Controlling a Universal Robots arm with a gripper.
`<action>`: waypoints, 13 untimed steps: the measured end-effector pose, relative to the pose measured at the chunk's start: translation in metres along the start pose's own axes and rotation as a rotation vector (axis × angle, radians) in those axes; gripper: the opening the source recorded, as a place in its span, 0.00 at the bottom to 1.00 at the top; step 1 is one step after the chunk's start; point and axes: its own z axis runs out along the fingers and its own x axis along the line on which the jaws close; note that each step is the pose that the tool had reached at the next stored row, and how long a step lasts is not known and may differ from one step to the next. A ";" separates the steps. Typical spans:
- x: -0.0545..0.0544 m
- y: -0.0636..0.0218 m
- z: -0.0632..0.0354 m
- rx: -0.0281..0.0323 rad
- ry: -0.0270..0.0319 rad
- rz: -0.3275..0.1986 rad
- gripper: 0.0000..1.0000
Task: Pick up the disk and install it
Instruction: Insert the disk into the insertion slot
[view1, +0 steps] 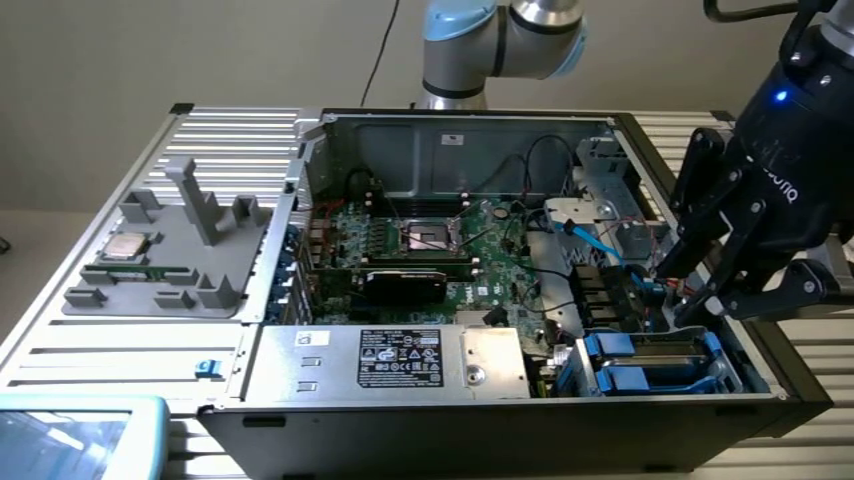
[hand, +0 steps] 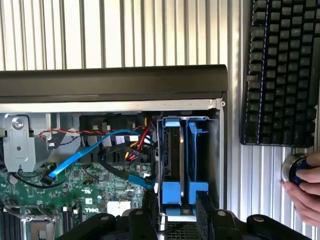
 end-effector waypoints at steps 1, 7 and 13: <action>0.000 0.0015 0.0000 0.0122 -0.0001 0.000 0.45; -0.001 0.0102 -0.0006 0.0892 -0.0022 0.003 0.45; 0.000 0.0325 -0.0017 0.1048 0.0046 0.003 0.45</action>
